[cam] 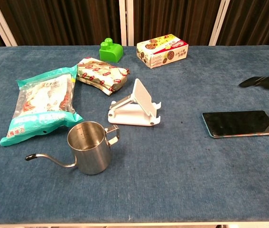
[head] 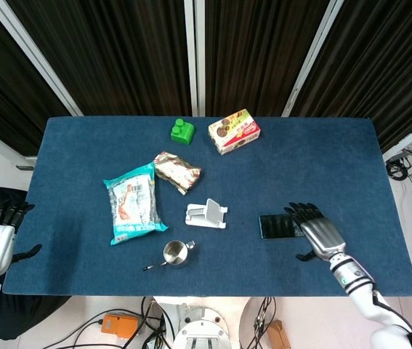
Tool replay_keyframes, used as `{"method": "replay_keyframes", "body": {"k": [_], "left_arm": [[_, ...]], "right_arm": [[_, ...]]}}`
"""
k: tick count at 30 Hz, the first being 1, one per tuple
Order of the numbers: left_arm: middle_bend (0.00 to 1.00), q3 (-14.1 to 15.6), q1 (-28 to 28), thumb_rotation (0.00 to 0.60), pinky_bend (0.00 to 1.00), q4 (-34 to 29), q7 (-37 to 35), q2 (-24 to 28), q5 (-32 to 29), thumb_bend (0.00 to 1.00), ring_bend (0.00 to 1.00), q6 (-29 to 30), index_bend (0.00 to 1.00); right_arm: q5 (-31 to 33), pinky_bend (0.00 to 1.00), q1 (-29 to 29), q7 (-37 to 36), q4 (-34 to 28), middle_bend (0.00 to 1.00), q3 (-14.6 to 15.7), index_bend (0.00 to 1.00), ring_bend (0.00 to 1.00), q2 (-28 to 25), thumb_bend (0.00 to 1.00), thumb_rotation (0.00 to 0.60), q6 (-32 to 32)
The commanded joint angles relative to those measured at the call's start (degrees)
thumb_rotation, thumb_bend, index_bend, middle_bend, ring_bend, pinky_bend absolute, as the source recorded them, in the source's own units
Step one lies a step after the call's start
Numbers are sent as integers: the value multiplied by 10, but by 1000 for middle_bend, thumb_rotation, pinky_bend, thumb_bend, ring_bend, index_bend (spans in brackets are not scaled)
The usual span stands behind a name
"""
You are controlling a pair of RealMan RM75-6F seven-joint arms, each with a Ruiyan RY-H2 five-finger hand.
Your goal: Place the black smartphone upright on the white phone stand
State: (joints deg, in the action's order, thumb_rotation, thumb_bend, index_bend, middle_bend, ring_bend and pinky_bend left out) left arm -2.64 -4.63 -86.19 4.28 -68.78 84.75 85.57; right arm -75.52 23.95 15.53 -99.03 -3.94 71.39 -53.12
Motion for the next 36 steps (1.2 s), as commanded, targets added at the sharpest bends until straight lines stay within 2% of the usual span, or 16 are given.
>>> {"method": "replay_keyframes", "body": {"k": [1,7,11,23,36], "left_arm": [[172,-1,0,600,0,1,-1,0,-1,37,88,0,197],[172,-1,0,600,0,2,-1,-2,-4,37,87,-2,197],[173,-1,0,600,0,2,0,-2,-7,37,87,-4,197],[172,-2,0,600,0,0,3,-1,-11,36,84,-8,197],[172,-2,1,600,0,1,3,-1,-12,37,79,-7,197]], "right_arm": [[47,52,37,36,36,22,-12,146,0,46,212,600,36],[77,46,64,63,80,22,-16,194,0,87,281,600,47],[87,41,73,58,89,22,-16,242,0,94,344,600,51],[121,35,93,44,104,22,-9,267,0,96,355,600,74],[112,34,92,-17,119,32,-11,509,0,104,435,600,62]]}}
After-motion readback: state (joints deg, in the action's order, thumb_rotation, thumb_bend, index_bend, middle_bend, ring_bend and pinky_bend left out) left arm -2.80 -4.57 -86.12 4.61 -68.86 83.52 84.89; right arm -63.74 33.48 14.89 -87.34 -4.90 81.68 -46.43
